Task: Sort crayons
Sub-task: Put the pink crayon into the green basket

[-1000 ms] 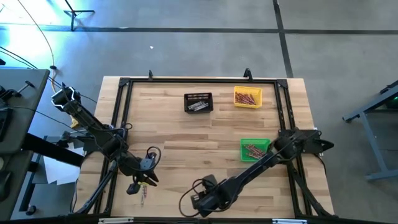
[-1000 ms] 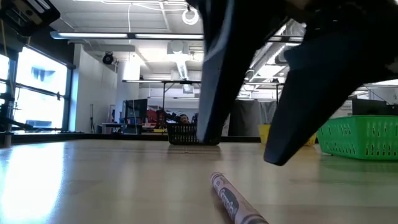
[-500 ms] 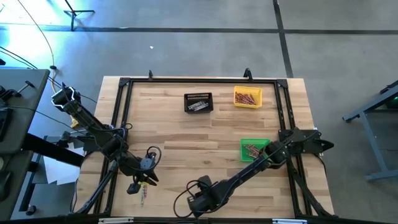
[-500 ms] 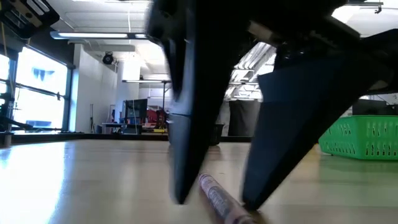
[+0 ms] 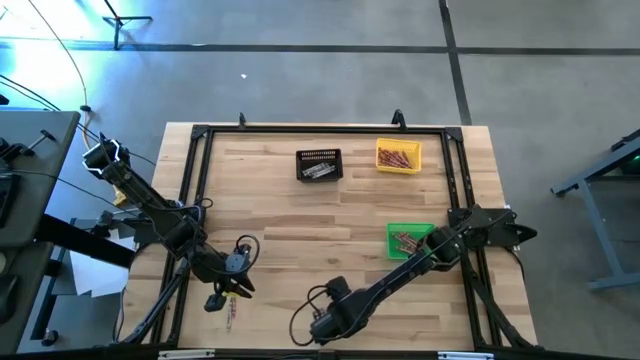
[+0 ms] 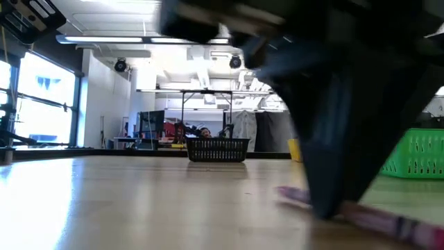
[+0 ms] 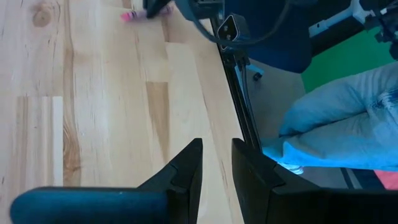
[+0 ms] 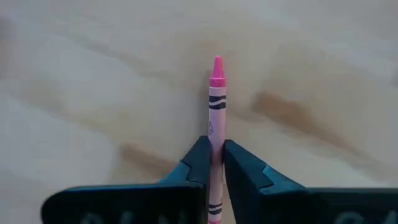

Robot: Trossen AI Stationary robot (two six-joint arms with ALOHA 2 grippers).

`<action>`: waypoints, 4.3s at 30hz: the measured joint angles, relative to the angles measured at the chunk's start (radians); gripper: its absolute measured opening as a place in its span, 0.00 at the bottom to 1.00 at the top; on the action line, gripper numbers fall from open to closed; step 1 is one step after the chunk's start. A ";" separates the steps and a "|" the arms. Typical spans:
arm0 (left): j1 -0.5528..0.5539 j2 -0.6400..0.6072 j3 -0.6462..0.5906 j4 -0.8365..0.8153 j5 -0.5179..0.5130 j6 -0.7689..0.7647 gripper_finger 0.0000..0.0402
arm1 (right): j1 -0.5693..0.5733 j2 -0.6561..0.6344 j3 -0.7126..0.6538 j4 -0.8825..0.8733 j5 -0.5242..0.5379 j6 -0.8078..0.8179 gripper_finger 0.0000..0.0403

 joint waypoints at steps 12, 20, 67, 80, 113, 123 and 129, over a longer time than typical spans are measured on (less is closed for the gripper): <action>0.000 0.000 0.000 0.000 -0.005 0.010 0.18 | 0.000 -0.019 -0.008 -0.069 -0.016 -0.063 0.02; 0.000 0.000 0.000 0.001 -0.005 0.006 0.18 | 0.008 -0.143 -0.007 -0.060 0.149 -0.089 0.01; 0.367 0.000 0.000 0.109 -0.166 -0.050 0.18 | -0.036 -1.259 -1.363 0.237 0.229 -0.182 0.26; 0.326 0.005 0.000 -0.200 0.182 -0.679 0.18 | -0.065 -1.274 -1.266 0.028 0.226 -0.403 0.32; -0.163 0.418 0.117 -0.401 0.000 -1.530 0.18 | -0.196 -1.289 -1.272 0.221 0.208 -0.469 0.32; -0.160 0.484 0.117 -0.384 0.021 -1.548 0.18 | -0.196 -1.288 -1.273 0.231 0.207 -0.471 0.32; -0.155 0.544 0.125 -0.400 0.056 -1.551 0.18 | -0.196 -1.288 -1.273 0.233 0.207 -0.472 0.32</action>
